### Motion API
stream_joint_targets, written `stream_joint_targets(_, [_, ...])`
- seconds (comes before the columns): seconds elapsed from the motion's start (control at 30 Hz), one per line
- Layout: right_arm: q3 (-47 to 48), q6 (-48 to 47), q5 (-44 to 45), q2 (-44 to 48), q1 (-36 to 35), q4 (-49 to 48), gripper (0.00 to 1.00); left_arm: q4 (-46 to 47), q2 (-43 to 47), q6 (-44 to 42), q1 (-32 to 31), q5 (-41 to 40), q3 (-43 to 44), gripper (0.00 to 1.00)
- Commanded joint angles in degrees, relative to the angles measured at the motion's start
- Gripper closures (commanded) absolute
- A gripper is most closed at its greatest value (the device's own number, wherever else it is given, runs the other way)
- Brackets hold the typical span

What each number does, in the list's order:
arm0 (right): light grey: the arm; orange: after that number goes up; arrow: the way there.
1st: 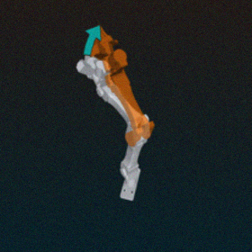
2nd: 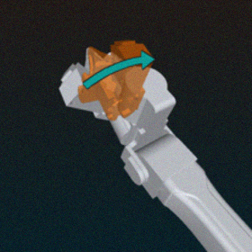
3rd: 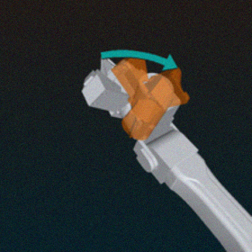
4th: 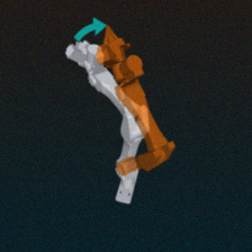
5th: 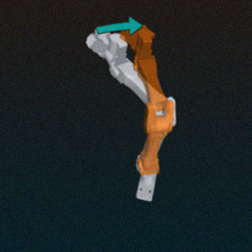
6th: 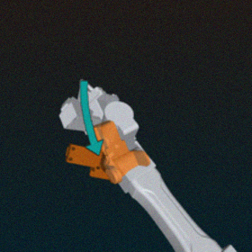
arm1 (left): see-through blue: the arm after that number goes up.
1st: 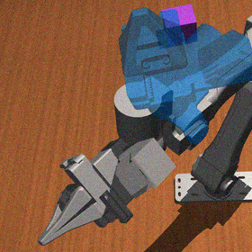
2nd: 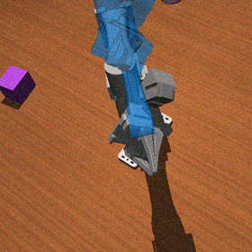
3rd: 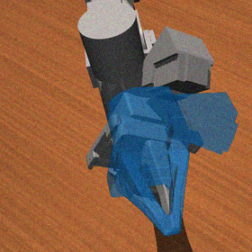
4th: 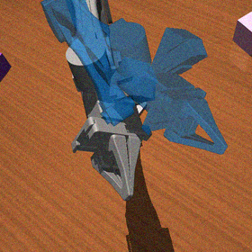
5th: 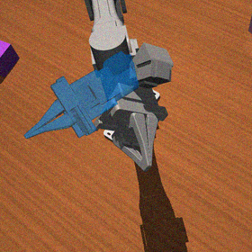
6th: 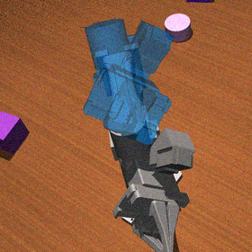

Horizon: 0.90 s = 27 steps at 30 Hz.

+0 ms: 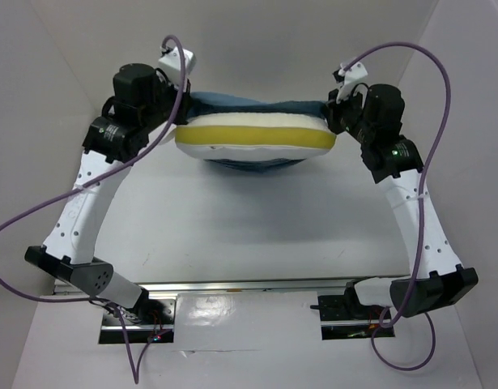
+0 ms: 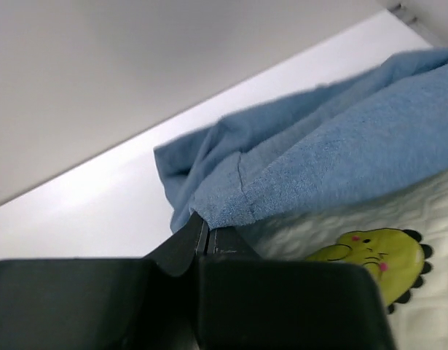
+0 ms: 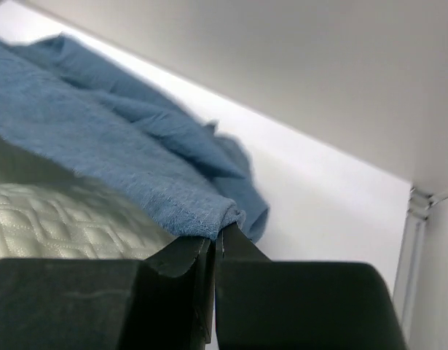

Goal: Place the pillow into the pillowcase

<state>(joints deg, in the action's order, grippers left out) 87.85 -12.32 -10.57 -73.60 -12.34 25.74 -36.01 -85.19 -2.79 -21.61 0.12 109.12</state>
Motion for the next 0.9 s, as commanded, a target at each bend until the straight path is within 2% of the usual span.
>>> stream_joint_targets(0.0, [8.3,0.1,4.0,-0.5,0.2,-8.1,1.0,-1.2,-0.6,3.0,1.1,-3.8,8.8,1.0])
stream_joint_targets(0.1, [11.8,-1.9,8.1,-0.5,0.2,-10.5,1.0,-0.1,0.1,0.9,1.1,-7.7,13.6,1.0])
stream_joint_targets(0.23, [15.2,-5.8,11.6,-0.5,0.2,-14.1,1.0,5.1,2.1,-6.7,0.6,-15.4,15.0,1.0])
stream_joint_targets(0.37, [13.4,-7.9,15.4,1.4,0.2,-16.5,1.0,11.2,7.5,-10.8,0.6,-21.4,2.1,1.0])
stream_joint_targets(0.5, [15.5,-9.2,17.3,2.0,0.7,-16.5,1.0,13.1,9.6,-10.1,0.6,-24.1,4.6,1.0])
stream_joint_targets(0.6, [11.7,-8.7,17.3,4.1,2.8,-13.8,1.0,11.8,11.7,-8.2,1.9,-20.7,0.2,1.0])
stream_joint_targets(0.67, [8.3,-5.5,14.0,5.2,2.8,-8.9,1.0,9.0,11.7,-6.2,1.9,-17.6,-3.1,1.0])
stream_joint_targets(0.73, [2.3,-3.9,11.8,5.2,2.8,-6.2,1.0,1.2,9.1,-1.8,1.9,-15.9,-4.7,1.0])
stream_joint_targets(0.8, [-0.1,-1.1,11.0,5.2,2.8,-3.1,1.0,-5.7,6.2,0.7,3.7,-12.8,-4.7,1.0])
stream_joint_targets(0.87, [0.8,-0.6,9.3,5.8,2.8,-4.5,1.0,-6.5,6.0,4.0,8.0,-7.4,-4.7,1.0])
